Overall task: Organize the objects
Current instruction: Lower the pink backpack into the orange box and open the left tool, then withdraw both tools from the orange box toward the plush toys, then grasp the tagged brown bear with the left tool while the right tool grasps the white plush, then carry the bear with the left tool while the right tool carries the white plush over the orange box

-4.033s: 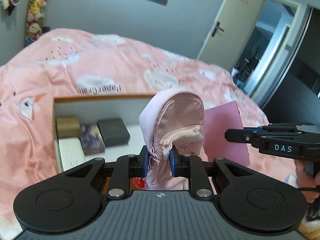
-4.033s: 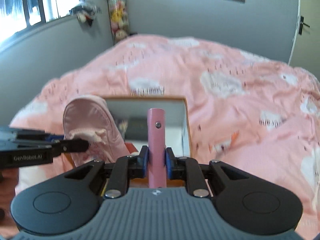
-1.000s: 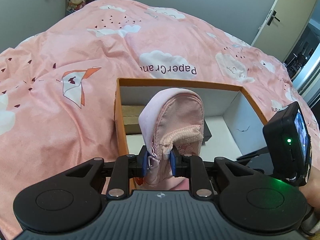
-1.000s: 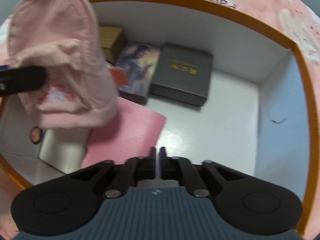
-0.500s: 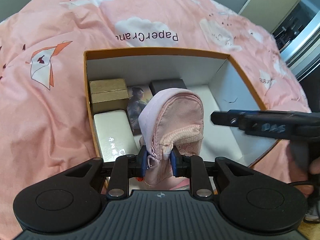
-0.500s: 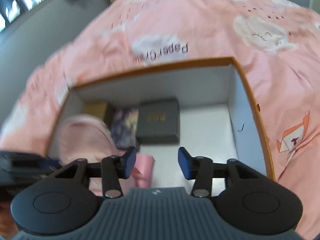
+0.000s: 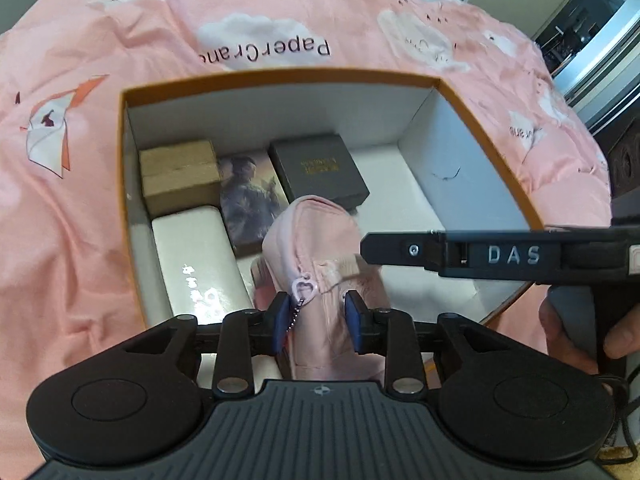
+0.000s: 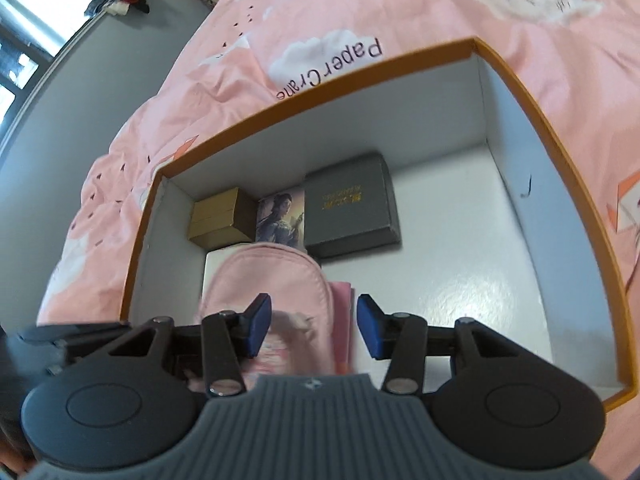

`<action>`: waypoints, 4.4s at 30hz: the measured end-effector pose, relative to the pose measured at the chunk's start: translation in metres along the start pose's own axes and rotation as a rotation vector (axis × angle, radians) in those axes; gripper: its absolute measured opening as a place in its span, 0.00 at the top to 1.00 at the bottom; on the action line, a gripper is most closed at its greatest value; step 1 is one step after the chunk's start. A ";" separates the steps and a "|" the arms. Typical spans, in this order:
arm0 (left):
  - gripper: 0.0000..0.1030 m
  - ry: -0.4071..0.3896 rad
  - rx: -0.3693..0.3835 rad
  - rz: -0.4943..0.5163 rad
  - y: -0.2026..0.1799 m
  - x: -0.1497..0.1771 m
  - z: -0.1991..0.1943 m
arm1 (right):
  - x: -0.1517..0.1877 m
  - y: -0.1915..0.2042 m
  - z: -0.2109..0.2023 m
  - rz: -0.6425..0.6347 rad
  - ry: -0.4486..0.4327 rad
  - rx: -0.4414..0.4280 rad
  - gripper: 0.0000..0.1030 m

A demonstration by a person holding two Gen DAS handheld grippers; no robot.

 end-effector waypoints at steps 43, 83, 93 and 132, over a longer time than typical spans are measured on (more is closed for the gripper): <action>0.63 -0.350 -0.128 0.093 -0.049 0.056 -0.076 | 0.048 0.027 -0.076 -0.172 -0.280 0.092 0.51; 0.46 0.099 0.040 0.033 -0.053 0.160 -0.034 | 0.198 0.003 -0.076 -0.270 0.062 0.187 0.43; 0.36 0.168 0.000 0.124 -0.069 0.159 -0.020 | 0.180 -0.001 -0.076 -0.288 0.127 0.118 0.40; 0.46 -0.269 -0.034 0.171 -0.090 0.133 -0.095 | 0.156 -0.035 -0.139 0.025 -0.119 -0.095 0.43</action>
Point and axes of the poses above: each gripper's, at about its wrist camera, not at the fingertips, and z roughly the way its jaws point, y to its left, x to its underside, the point moved 2 cm from there along z, roughly the way its jaws point, and after that the axes turned 6 degrees about z, right-handed, at the moved point
